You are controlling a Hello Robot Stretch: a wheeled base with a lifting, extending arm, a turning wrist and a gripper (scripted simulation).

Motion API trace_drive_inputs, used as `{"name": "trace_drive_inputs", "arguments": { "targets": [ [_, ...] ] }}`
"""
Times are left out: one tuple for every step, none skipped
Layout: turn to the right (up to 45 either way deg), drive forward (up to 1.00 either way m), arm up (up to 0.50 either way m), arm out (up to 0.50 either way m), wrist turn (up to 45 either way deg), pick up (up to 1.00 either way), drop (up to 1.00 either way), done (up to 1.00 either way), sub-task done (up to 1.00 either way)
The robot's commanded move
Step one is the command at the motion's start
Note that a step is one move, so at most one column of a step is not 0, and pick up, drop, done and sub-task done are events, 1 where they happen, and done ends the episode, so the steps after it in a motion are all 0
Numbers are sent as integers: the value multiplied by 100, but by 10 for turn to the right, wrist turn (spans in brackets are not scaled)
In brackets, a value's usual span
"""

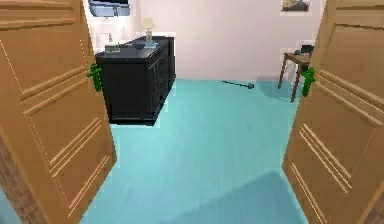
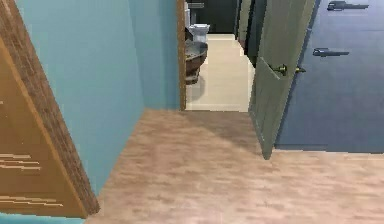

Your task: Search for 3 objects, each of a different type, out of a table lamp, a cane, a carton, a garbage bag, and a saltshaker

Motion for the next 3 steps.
{"name": "trace_drive_inputs", "arguments": {
  "targets": [
    [0, 100, 0, 0, 0, 0, 0, 0, 0],
    [0, 100, 0, 0, 0, 0, 0, 0, 0],
    [30, 0, 0, 0, 0, 0, 0, 0, 0]
  ]
}}
